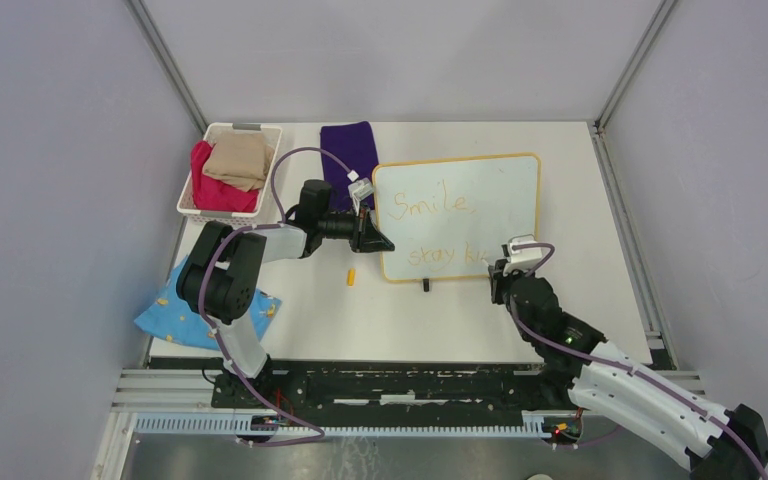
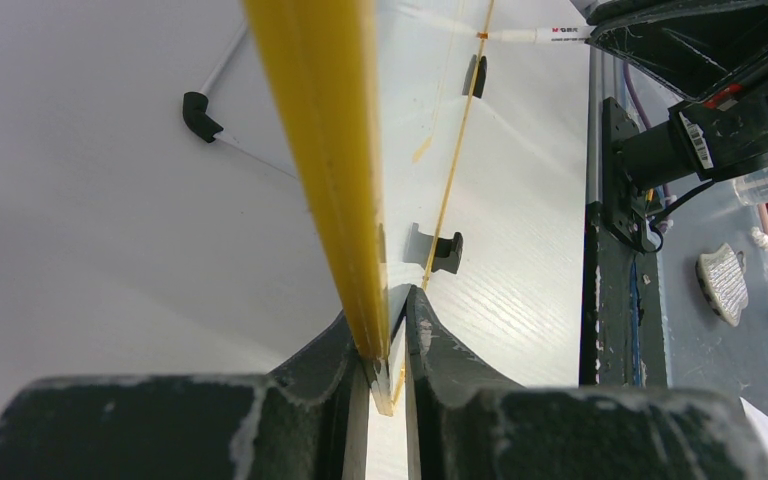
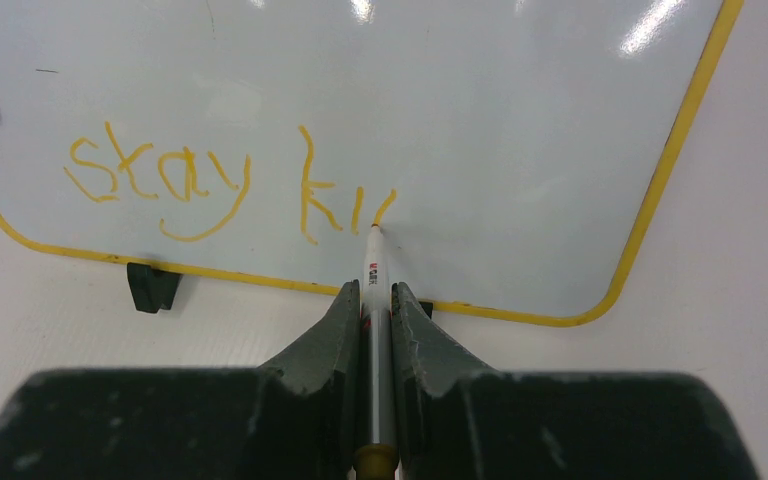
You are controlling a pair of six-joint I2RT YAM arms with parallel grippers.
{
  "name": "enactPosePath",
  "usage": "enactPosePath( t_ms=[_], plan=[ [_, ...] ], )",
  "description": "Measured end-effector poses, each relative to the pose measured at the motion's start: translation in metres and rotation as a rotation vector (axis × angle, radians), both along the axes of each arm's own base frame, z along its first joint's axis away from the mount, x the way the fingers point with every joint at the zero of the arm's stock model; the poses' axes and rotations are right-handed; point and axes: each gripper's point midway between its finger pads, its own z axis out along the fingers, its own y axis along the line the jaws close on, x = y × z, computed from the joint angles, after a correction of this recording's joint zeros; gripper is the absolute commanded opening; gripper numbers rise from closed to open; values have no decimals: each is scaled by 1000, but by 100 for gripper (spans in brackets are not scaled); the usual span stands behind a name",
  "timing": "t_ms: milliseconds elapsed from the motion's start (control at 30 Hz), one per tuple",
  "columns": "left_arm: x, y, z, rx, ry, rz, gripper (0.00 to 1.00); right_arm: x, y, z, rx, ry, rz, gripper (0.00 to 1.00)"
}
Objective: Write a sentence on the whiteboard
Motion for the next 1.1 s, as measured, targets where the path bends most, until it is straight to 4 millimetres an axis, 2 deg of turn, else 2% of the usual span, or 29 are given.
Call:
enactPosePath(
  t_ms=[333,533,1100],
  plan=[
    [0,-1,0,1,-3,0,2,9,2,13,-41,-3,-15,0],
    [0,-1,0,2,-3,1,2,15,-6,22,-56,-19,-50,0],
    [0,-1,0,2,-4,1,2,14,-18,23,-57,-20,-81,0]
  ],
)
